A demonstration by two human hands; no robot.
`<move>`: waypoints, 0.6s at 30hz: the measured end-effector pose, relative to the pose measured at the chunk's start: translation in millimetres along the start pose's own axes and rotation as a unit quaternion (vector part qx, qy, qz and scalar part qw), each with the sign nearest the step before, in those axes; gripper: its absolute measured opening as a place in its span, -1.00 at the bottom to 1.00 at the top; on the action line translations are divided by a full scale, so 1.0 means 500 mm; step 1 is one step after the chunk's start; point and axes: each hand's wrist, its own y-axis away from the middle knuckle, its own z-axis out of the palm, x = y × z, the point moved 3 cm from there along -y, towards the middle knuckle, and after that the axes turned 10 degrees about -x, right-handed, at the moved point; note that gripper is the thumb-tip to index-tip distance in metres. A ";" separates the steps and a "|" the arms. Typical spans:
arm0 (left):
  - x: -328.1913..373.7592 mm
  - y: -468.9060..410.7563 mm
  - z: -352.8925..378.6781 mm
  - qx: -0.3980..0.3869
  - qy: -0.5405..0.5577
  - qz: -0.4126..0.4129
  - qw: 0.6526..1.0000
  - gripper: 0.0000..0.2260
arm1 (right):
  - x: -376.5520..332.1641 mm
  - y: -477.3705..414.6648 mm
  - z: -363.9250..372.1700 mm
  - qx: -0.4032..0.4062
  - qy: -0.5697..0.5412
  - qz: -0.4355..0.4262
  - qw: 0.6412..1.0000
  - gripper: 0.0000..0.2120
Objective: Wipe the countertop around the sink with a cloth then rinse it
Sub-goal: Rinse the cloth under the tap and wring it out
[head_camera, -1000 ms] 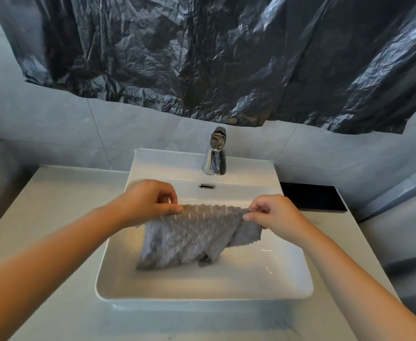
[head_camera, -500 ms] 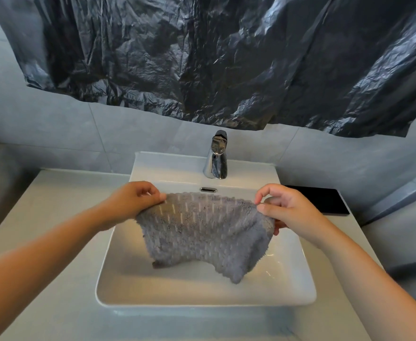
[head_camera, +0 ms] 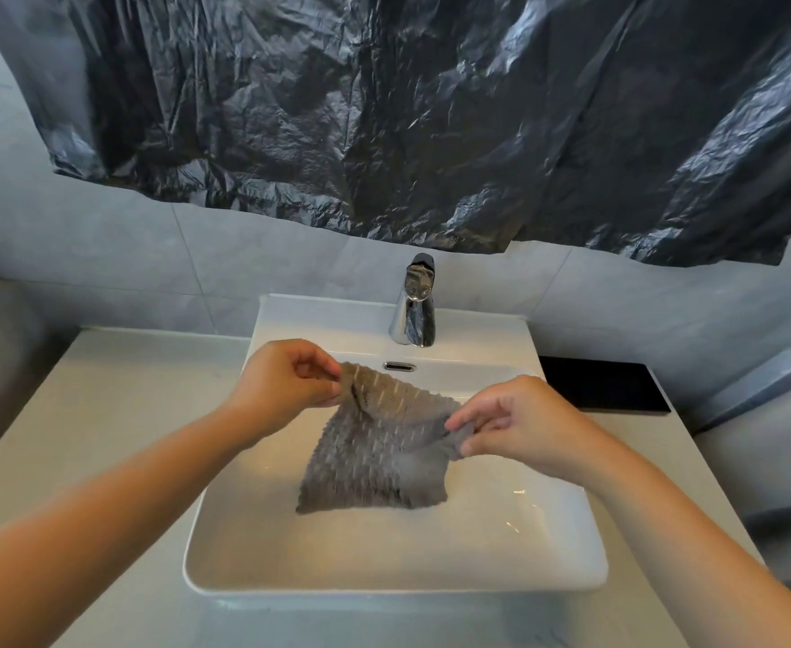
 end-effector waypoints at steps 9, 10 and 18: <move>0.034 0.031 0.070 -0.100 0.108 -0.010 0.989 -0.85 | -0.054 -0.015 0.033 0.023 -0.222 -0.124 0.967 -0.93; 0.036 0.036 0.082 -0.135 0.126 -0.014 0.983 -0.86 | -0.054 -0.018 0.037 0.021 -0.242 -0.124 0.962 -0.91; 0.023 0.049 0.092 -0.206 0.103 -0.035 0.973 -0.80 | -0.045 -0.033 0.054 0.047 -0.234 -0.113 0.965 -0.85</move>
